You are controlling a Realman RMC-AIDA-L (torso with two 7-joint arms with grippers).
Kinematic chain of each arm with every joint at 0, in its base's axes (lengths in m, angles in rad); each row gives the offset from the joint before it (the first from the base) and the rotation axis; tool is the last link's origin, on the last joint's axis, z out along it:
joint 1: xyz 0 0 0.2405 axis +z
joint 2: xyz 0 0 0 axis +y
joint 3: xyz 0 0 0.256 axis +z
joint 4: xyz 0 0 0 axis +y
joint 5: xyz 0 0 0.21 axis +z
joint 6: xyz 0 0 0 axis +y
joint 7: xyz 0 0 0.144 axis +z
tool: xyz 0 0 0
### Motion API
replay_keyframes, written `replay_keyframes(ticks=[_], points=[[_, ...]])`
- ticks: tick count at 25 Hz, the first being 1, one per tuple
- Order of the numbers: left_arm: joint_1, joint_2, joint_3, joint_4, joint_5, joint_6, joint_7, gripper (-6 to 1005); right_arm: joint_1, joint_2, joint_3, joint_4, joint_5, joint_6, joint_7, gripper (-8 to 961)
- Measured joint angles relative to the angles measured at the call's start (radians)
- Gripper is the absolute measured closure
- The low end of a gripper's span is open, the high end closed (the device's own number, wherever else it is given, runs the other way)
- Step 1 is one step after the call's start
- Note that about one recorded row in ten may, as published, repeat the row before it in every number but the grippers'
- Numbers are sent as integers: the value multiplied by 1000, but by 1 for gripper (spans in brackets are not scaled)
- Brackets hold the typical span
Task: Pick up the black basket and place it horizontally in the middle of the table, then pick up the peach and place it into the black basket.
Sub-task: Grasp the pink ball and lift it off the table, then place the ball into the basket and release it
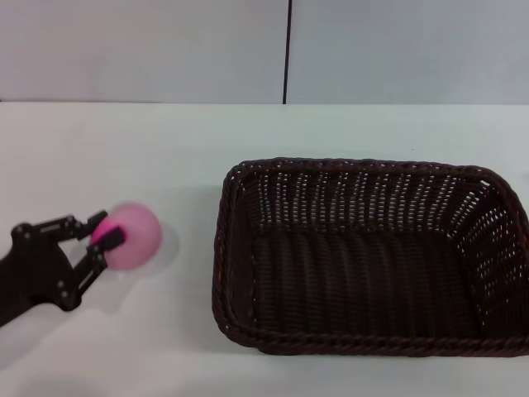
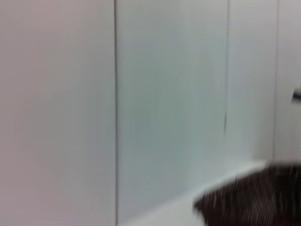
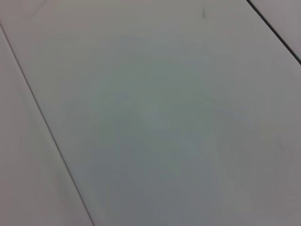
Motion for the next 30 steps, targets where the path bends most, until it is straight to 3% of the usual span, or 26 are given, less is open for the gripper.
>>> replay_keyframes(ticks=[4,7,12,14,16,20,21,26,30], points=[[-52,-2,-34,-3,-16,122,-17,756,5,0,0,0,0,-4,0,343],[-109,-6,-22,-41,-22,153,-37,776,8,0,-2,0,0,-8,0,343],[-135,-6,-11,-66,-21,158,-39,821,10,2,-5,0,1,-14,1,343],[-172,-8,16,-105,-20,158,-37,849,10,3,-7,0,1,-15,4,343],[-266,-11,63,-221,-14,83,-20,880,12,3,-9,0,1,-18,4,343],[-266,-11,63,-221,-14,83,-20,908,13,5,-10,1,1,-27,5,343],[-289,-12,76,-304,-15,-2,17,915,12,5,-6,2,1,-28,5,343],[-268,-13,67,-407,-19,-65,150,861,10,5,-3,11,1,-29,5,343],[-265,-12,71,-413,-16,-70,149,818,12,5,-7,12,1,-29,6,343]])
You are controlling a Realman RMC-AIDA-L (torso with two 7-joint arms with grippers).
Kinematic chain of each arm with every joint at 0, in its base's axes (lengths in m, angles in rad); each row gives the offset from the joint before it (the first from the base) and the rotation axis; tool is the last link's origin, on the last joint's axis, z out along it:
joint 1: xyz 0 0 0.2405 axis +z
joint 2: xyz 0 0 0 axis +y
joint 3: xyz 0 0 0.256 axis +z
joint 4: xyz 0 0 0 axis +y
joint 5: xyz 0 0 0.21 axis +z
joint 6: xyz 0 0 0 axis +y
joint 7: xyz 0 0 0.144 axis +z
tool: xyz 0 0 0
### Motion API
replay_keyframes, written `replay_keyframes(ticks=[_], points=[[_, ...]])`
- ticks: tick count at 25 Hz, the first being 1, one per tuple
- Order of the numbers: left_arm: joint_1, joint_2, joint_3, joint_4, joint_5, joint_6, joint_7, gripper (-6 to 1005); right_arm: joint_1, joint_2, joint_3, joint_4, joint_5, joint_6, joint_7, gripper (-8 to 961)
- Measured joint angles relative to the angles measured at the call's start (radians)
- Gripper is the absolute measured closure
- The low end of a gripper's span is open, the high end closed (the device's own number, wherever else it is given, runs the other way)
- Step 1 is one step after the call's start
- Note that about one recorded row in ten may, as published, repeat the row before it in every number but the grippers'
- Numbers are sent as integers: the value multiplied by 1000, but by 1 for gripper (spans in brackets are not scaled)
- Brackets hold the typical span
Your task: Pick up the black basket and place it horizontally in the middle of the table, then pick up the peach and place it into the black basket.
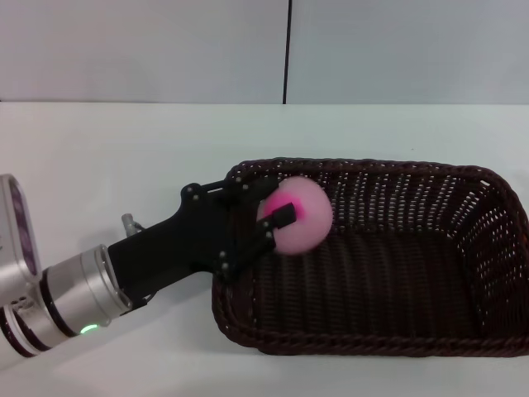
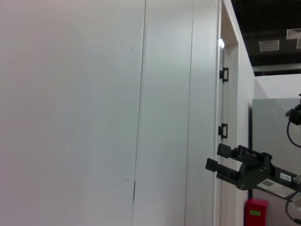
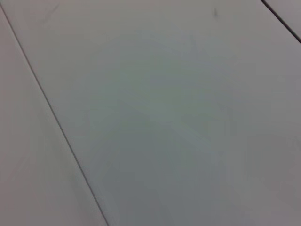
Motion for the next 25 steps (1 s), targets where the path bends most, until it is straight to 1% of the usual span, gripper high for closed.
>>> replay_keyframes(ticks=[2,7,8,9,10,11,12,13,14,15,16,17,18,19,20,21,22,23,24,25], points=[[12,1,5,-1,1,5,-9,796,1,0,-2,0,0,0,0,343],[21,2,6,-1,1,7,-12,605,10,0,2,0,0,0,-1,343],[65,7,-9,9,-3,23,-15,567,12,0,4,0,2,0,-1,343],[65,7,-9,9,-3,23,-15,526,13,0,5,0,4,0,-1,343],[92,8,-46,26,-7,29,-16,484,14,0,7,0,5,0,-1,343],[92,8,-46,26,-7,29,-16,443,17,1,10,0,7,4,-13,343],[117,9,-95,49,-7,31,-16,402,17,1,10,0,7,4,-13,343],[157,9,-197,77,-8,31,-14,368,19,1,13,4,8,8,-27,343],[157,9,-197,77,-8,31,-14,334,22,1,20,10,8,12,-43,343],[180,9,-265,79,-7,30,-9,300,28,1,34,23,8,14,-63,343],[202,9,-336,80,-8,28,-4,267,42,2,82,67,9,20,-116,343],[202,9,-336,80,-8,28,-4,233,42,2,82,67,9,20,-116,343],[238,9,-472,80,-8,23,0,199,62,2,149,121,10,37,-185,343],[238,9,-472,80,-8,23,0,192,62,2,149,121,10,37,-185,343],[259,9,-543,77,-9,24,3,185,68,2,176,139,10,46,-208,343],[272,8,-582,74,-9,25,6,177,88,2,243,190,10,79,-282,343],[272,8,-582,74,-9,25,6,170,88,2,243,190,10,79,-282,343],[315,6,-700,63,-8,32,13,163,106,3,288,229,11,102,-353,343],[315,6,-700,63,-8,32,13,163,106,3,288,229,11,102,-353,343],[325,6,-725,63,-9,29,14,163,118,3,308,248,11,115,-396,343]])
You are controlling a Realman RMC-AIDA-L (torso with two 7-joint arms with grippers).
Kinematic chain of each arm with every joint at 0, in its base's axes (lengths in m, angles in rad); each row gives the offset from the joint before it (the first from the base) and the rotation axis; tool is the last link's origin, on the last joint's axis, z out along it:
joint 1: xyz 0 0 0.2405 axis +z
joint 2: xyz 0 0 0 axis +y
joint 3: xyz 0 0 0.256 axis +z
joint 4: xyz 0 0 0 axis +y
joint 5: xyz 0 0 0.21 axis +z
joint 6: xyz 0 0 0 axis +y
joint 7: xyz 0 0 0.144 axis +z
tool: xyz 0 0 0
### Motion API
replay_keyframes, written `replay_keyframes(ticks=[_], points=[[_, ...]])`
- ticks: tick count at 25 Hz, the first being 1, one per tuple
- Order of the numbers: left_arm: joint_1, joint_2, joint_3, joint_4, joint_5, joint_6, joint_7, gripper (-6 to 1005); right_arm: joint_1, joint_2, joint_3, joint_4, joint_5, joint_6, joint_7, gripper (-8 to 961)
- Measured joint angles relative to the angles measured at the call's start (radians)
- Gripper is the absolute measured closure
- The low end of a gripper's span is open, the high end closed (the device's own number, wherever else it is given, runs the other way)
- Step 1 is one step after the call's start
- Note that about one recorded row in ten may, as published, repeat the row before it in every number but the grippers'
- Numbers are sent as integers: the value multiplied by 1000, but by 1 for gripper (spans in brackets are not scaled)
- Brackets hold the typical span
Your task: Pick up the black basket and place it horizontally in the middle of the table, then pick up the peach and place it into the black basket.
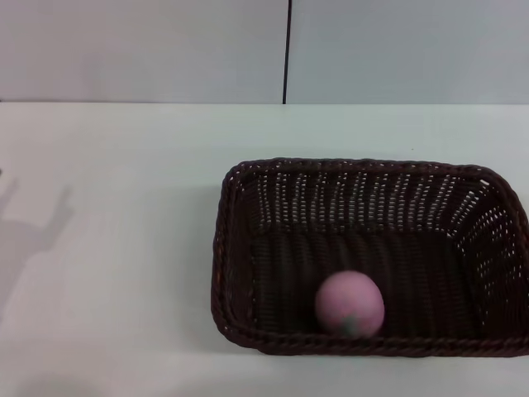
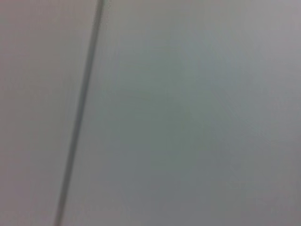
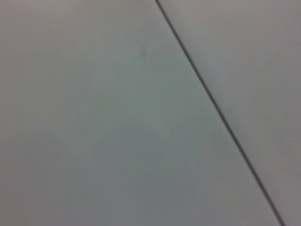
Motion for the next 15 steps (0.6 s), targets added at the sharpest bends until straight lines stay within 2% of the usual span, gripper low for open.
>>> replay_keyframes(ticks=[1,6,15], points=[[0,0,0,0,0,0,0,163,25,1,46,31,0,29,-64,342],[25,-4,-52,-5,0,-25,61,163,60,2,81,49,0,66,-103,342],[32,-2,-83,-25,0,-59,110,163,48,6,91,93,0,30,-117,342]])
